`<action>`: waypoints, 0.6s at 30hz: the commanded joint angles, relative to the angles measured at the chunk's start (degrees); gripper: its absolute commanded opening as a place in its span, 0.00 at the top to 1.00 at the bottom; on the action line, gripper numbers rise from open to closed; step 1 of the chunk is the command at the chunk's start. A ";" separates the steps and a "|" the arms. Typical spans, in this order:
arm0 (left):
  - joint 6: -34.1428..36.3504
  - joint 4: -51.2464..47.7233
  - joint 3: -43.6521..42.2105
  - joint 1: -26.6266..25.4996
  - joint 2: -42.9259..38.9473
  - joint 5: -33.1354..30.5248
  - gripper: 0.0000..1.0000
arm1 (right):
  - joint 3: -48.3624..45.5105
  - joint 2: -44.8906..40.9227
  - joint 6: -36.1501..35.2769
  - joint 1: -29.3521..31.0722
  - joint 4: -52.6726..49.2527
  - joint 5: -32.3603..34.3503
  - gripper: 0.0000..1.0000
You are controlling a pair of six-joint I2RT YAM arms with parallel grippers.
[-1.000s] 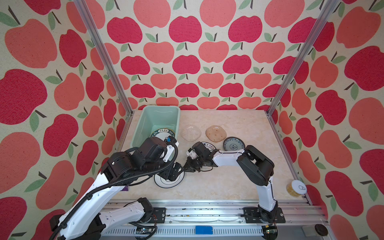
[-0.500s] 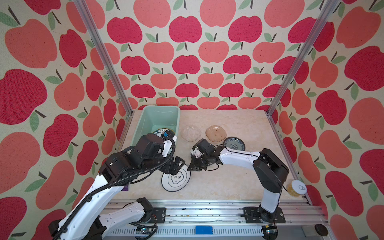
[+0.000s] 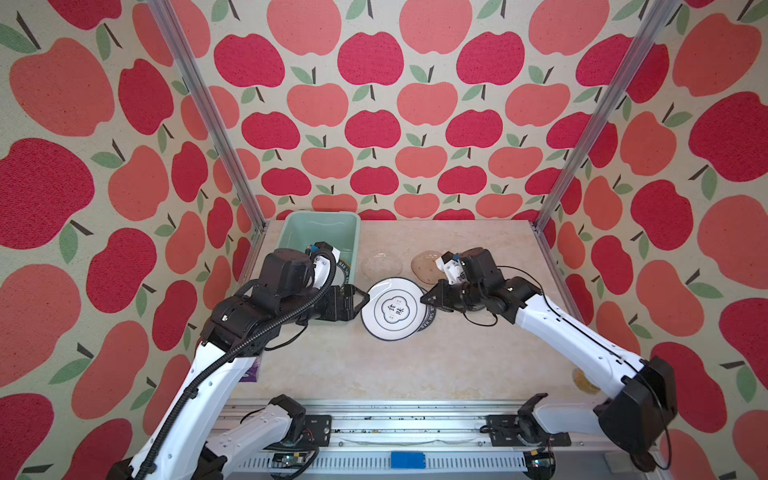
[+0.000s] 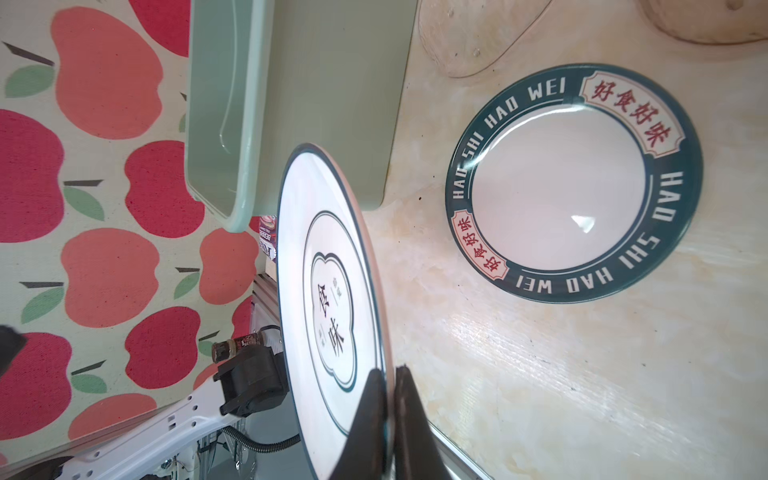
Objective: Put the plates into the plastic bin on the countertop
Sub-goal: 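Tilt the cloud-motif plate upright with the right gripper while the left approaches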
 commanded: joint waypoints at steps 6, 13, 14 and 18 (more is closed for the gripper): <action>-10.57 12.03 -3.76 9.50 1.15 16.02 0.18 | 3.09 -5.51 -1.43 -4.32 -1.34 -2.64 1.00; -11.96 16.72 -7.61 11.47 0.53 18.61 0.19 | 5.72 -4.61 3.31 -4.17 5.51 -4.97 1.00; -11.71 16.36 -7.75 11.60 0.66 17.95 0.19 | 6.08 -4.55 3.67 -4.14 6.06 -5.07 1.00; -10.93 16.62 -9.46 11.64 0.79 15.71 0.20 | 8.47 -3.99 4.41 -3.61 6.57 -5.41 1.00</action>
